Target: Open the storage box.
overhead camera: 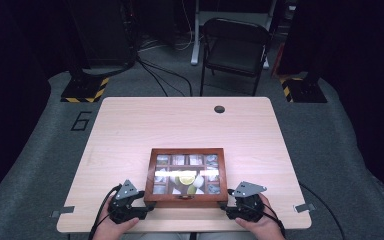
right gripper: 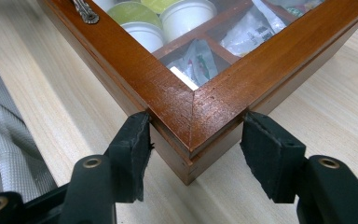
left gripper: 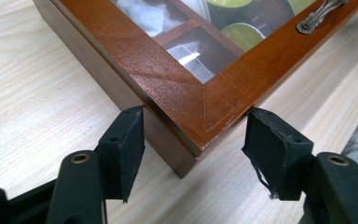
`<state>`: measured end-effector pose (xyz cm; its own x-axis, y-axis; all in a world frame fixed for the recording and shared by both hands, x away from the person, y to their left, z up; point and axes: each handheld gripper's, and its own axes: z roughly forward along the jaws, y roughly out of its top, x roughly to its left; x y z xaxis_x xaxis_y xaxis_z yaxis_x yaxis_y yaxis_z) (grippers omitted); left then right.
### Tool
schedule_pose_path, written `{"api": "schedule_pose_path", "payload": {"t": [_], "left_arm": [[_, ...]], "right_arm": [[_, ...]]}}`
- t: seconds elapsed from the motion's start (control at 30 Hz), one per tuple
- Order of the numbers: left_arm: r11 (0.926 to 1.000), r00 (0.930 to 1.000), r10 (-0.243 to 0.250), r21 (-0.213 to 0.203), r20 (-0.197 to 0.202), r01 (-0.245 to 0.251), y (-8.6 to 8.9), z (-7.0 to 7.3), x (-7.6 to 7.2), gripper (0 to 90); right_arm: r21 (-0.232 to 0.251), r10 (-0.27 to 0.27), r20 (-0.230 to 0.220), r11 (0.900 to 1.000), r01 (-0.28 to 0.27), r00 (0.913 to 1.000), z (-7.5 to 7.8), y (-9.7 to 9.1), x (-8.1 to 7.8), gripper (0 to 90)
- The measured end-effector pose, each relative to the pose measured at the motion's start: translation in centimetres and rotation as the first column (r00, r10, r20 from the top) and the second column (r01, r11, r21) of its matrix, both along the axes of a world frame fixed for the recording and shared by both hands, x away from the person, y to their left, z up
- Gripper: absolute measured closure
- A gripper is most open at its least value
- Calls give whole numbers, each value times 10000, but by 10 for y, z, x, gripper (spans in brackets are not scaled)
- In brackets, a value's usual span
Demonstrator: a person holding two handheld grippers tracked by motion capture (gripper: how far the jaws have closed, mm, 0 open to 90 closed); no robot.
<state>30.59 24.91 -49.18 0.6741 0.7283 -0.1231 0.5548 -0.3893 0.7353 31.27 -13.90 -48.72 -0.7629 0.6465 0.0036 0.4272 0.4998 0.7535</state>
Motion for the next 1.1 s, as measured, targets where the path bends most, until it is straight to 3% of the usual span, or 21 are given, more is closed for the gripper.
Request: {"api": "schedule_pose_path", "payload": {"t": [0.2,0.37,0.5,0.63,0.73,0.8,0.97,1.1], "left_arm": [[9999,9999,-82,93,105,81,0,2,0,374],[9996,9988,-163,-208,459,173,1,9,-1,389],[9991,9983,-110,-399,580,133,0,11,-2,390],[9982,9988,-44,-592,491,73,0,12,0,387],[9943,9995,250,-1042,198,-228,-3,14,0,381],[9930,9988,463,-1098,174,-441,-6,15,0,351],[9922,9982,552,-1130,216,-524,-8,18,2,333],[9943,9968,649,-879,462,-606,-12,23,5,307]], "right_arm": [[48,-46,-55,10000,46,10000,1,0,0,421],[616,-167,8,9980,166,9999,5,-3,1,426],[664,-208,15,9976,207,9998,7,-3,1,431],[646,-316,146,9974,306,9994,8,-3,1,433],[809,-462,172,9957,447,9988,11,-2,1,430],[853,-616,147,9945,602,9980,12,0,2,426],[1007,-787,80,9919,775,9969,14,2,2,415],[1212,-919,162,9886,893,9956,17,2,4,379]]}}
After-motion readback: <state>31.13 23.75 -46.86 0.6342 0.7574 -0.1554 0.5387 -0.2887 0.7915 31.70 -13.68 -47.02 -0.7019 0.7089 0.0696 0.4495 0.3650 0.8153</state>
